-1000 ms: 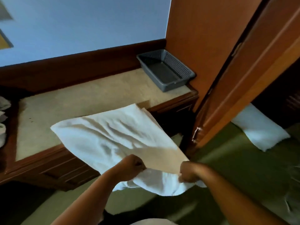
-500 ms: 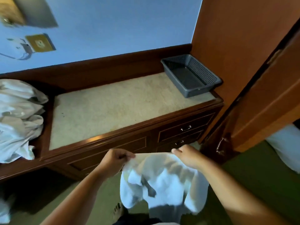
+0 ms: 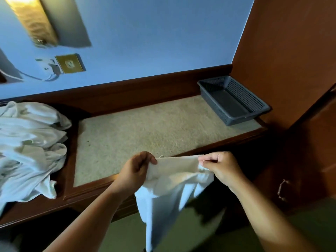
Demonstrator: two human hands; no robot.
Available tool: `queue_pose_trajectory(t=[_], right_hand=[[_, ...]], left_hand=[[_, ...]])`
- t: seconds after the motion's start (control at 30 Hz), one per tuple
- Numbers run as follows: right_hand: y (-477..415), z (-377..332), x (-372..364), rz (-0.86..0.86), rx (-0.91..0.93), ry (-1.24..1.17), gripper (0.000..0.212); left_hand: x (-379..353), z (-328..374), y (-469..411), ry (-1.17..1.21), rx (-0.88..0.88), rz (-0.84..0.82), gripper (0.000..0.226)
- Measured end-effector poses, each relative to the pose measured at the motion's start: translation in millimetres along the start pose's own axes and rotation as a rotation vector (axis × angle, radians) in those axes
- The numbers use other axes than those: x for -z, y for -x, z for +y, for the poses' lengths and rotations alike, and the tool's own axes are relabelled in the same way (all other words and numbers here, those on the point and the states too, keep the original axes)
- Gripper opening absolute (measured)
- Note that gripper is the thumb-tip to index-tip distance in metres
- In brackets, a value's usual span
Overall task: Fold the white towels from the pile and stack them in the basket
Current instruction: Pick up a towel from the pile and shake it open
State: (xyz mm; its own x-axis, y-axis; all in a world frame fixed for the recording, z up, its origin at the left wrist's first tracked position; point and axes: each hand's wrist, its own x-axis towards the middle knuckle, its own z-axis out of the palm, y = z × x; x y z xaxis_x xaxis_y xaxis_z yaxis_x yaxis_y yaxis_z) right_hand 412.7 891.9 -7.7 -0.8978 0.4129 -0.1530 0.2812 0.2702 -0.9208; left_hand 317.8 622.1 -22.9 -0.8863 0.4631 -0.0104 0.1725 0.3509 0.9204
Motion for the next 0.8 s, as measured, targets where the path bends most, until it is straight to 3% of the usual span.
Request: queue_pose_trajectory(t=[0.1, 0.23, 0.3, 0.4, 0.5, 0.63, 0.8], right_hand=[[-4, -11, -14, 0.066, 0.122, 0.085, 0.022], [-2, -24, -32, 0.165, 0.294, 0.194, 0.022], [1, -28, -41, 0.117, 0.360, 0.180, 0.027], [-4, -15, -48, -0.109, 0.272, 0.378, 0.044], [-19, 17, -48, -0.269, 0.104, 0.768, 0.013], [-35, 40, -32, -0.016, 0.014, 0.710, 0.013], [-69, 7, -18, 0.315, -0.010, 0.291, 0.015]], left_hand=[[18, -9, -6, -0.239, -0.122, -0.123, 0.008], [33, -2, -13, -0.616, -0.171, -0.311, 0.033], [45, 4, -17, -0.527, -0.254, -0.218, 0.039], [65, 19, -24, -0.324, -0.317, -0.042, 0.039], [75, 37, -28, -0.258, -0.375, 0.004, 0.042], [91, 40, -32, -0.220, -0.338, 0.182, 0.043], [108, 24, -22, -0.293, -0.204, 0.310, 0.041]])
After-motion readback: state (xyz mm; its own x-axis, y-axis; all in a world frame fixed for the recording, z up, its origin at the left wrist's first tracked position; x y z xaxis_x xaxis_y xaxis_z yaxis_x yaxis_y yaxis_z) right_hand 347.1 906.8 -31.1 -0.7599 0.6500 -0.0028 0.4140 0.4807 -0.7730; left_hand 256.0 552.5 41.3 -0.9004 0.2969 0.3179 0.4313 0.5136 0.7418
